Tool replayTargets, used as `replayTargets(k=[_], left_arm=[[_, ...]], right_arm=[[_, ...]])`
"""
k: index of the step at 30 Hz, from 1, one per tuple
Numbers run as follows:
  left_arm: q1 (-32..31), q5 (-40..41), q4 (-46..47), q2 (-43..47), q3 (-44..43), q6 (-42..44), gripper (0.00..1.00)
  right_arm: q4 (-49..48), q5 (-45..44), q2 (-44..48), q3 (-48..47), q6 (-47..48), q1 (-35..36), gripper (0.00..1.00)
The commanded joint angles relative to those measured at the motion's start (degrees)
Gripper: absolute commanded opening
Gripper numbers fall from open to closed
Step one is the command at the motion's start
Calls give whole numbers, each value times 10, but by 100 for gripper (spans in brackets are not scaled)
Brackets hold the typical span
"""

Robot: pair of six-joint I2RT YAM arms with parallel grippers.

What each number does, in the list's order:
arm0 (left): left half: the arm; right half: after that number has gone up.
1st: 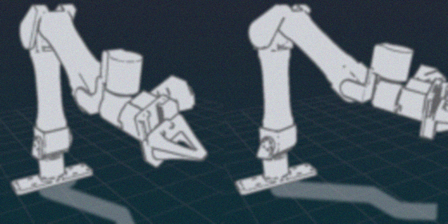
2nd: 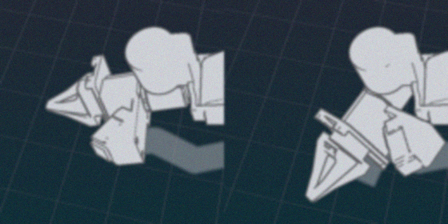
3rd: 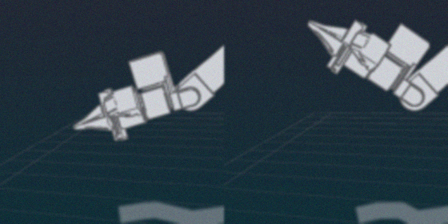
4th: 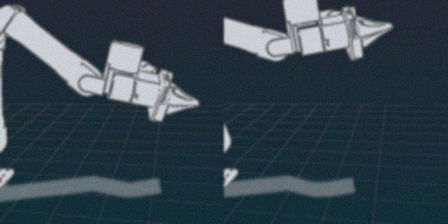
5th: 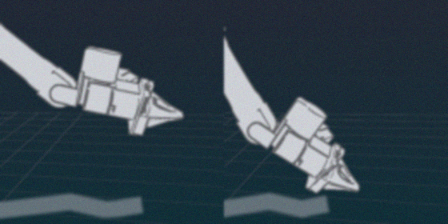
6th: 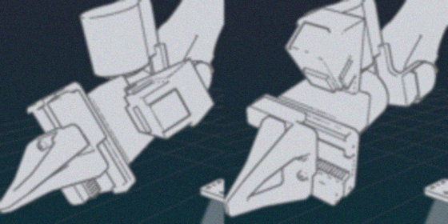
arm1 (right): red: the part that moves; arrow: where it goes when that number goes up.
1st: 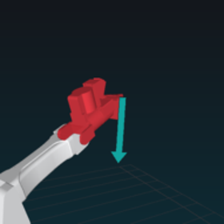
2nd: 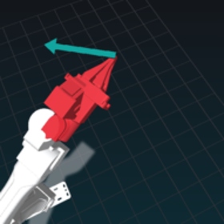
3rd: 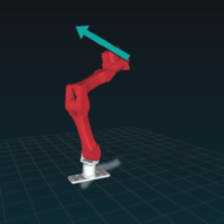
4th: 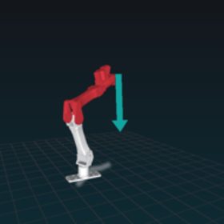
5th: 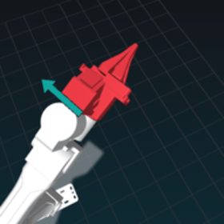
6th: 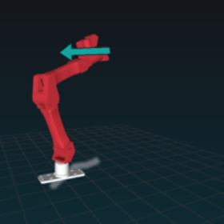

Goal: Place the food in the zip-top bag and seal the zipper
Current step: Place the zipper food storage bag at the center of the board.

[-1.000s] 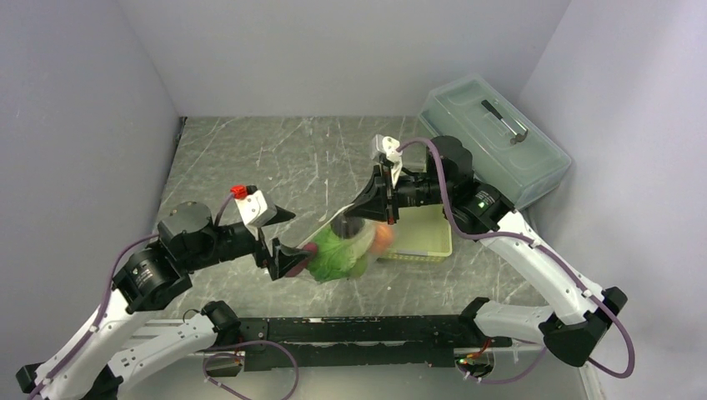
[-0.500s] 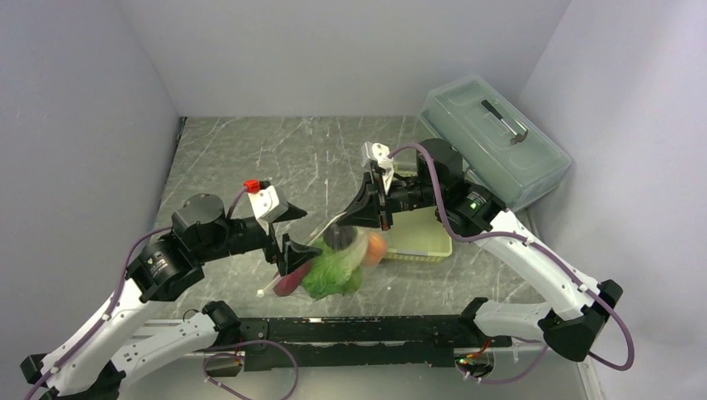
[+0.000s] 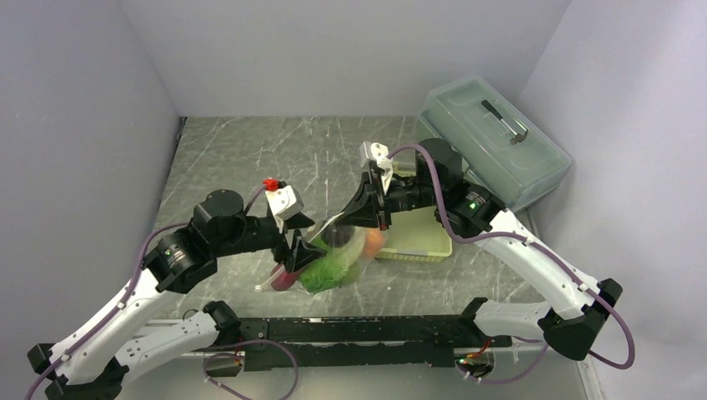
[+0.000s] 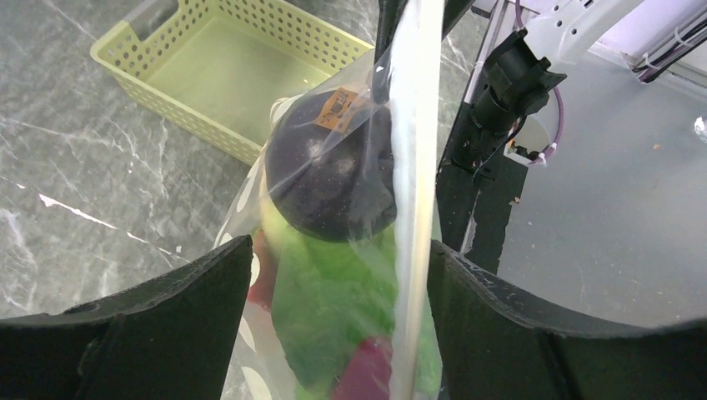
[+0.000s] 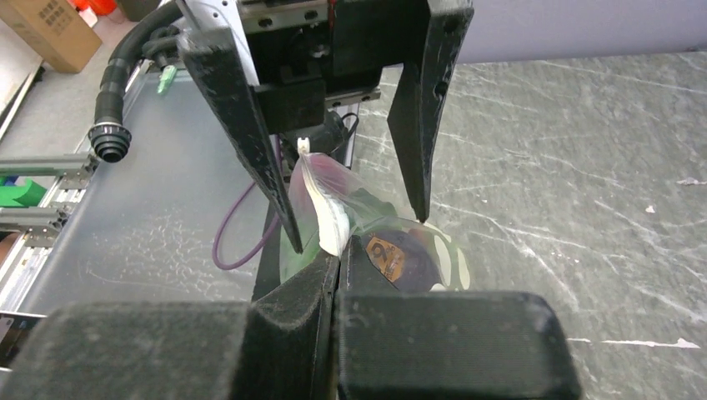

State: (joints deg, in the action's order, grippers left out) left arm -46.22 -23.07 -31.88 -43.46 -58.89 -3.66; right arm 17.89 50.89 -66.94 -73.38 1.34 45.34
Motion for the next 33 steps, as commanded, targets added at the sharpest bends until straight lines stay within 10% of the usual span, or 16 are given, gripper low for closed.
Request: replayTargets(k=[1, 12, 14, 23, 33], left_arm=[[-2, -12, -6, -6, 0, -6, 78], [-2, -19, -25, -2, -1, -1, 27], [-1, -19, -27, -2, -3, 2, 0], [-2, 29, -43, -21, -22, 4, 0], [-2, 109, -56, -29, -47, 17, 0]], right_arm=[[-46, -5, 1, -40, 0, 4, 0], [-50, -17, 1, -45, -6, 5, 0], [-55, -19, 1, -43, -10, 5, 0], [-44, -47, -1, -40, -5, 6, 1], [-23, -179, 26, -28, 5, 4, 28]])
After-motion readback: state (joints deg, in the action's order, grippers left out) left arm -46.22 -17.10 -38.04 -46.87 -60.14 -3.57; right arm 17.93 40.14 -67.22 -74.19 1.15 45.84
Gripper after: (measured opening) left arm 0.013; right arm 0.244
